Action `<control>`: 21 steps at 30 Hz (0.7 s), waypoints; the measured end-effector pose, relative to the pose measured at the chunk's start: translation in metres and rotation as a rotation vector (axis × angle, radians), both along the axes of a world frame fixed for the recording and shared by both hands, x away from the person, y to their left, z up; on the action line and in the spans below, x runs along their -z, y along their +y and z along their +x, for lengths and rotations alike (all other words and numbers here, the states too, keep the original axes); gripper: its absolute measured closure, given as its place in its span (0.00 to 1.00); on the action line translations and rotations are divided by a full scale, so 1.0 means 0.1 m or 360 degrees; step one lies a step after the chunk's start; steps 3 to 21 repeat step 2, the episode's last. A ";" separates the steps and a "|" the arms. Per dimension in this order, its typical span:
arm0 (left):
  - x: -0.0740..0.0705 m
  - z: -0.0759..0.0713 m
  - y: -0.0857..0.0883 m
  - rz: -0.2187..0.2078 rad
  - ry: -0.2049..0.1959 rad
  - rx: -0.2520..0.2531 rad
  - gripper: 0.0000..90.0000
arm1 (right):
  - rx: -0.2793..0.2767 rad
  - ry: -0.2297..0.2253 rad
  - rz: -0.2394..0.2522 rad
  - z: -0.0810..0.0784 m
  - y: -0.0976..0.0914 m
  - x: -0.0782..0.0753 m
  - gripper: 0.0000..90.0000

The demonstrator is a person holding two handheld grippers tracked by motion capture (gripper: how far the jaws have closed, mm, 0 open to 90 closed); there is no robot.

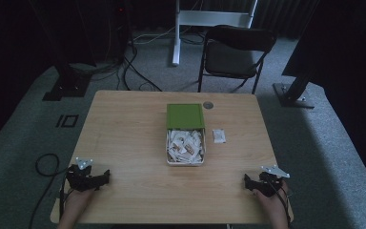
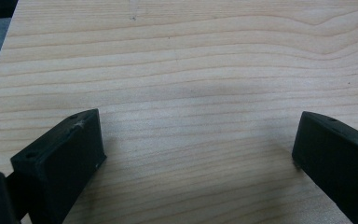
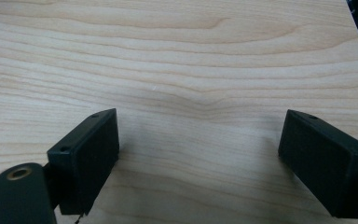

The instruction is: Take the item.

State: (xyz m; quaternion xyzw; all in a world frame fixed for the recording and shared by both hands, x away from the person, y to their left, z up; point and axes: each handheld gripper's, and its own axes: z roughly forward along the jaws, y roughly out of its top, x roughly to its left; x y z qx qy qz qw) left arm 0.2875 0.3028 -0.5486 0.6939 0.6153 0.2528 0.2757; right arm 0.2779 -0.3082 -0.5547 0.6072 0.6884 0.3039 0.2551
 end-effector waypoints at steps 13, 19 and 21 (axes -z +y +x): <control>0.00 0.00 0.00 0.0000 0.0000 0.0000 0.03 | 0.0008 -0.0001 0.0000 0.01 0.00 0.00 0.13; 0.00 0.00 0.00 0.0000 0.0000 0.0000 0.03 | 0.0008 -0.0001 0.0000 0.01 0.00 0.00 0.13; 0.00 0.00 0.00 0.0000 0.0000 0.0000 0.03 | 0.0008 -0.0001 0.0000 0.01 0.00 0.00 0.13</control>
